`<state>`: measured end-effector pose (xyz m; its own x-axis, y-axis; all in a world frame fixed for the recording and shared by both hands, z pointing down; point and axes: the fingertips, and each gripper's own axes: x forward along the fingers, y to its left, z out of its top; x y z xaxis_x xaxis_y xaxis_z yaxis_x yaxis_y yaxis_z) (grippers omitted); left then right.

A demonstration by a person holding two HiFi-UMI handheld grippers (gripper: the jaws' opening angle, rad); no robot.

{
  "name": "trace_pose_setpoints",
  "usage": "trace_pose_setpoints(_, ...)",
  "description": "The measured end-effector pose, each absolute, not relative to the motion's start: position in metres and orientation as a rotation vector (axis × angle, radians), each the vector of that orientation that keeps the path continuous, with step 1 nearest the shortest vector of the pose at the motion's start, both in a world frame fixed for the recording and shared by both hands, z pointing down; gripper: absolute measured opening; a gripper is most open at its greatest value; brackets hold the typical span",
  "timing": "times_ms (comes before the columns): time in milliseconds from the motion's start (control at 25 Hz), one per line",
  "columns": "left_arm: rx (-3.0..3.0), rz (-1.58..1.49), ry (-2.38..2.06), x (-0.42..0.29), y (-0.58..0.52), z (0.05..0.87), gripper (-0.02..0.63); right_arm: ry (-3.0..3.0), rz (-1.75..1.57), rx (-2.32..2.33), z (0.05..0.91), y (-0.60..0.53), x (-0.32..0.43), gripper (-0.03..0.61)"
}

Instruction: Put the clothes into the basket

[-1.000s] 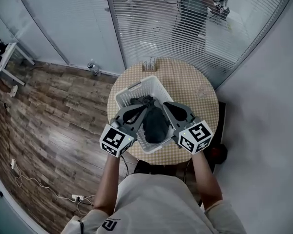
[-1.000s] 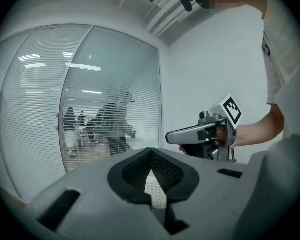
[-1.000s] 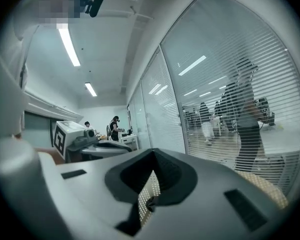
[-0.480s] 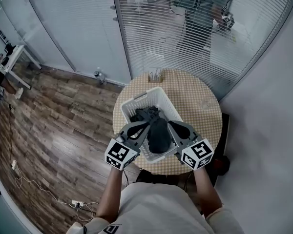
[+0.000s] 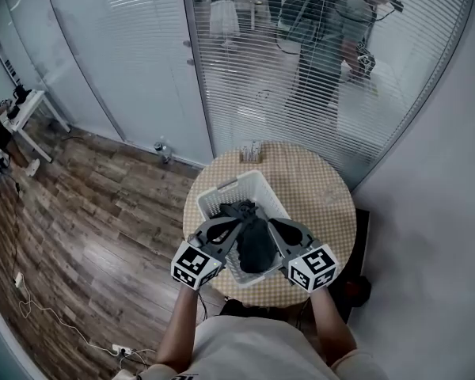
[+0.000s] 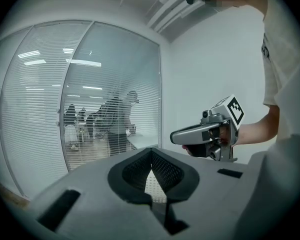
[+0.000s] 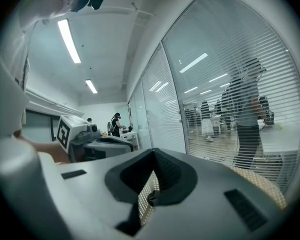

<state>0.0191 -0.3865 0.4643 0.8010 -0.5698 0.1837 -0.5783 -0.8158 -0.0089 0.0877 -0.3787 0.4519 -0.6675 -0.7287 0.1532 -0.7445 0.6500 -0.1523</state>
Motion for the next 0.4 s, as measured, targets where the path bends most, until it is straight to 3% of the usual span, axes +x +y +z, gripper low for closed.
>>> trace_pose_setpoints(400,2.946,0.275,-0.915,0.0256,-0.3924,0.4632,0.014,-2.767,0.276,1.239,0.4487,-0.3858,0.0836,0.018)
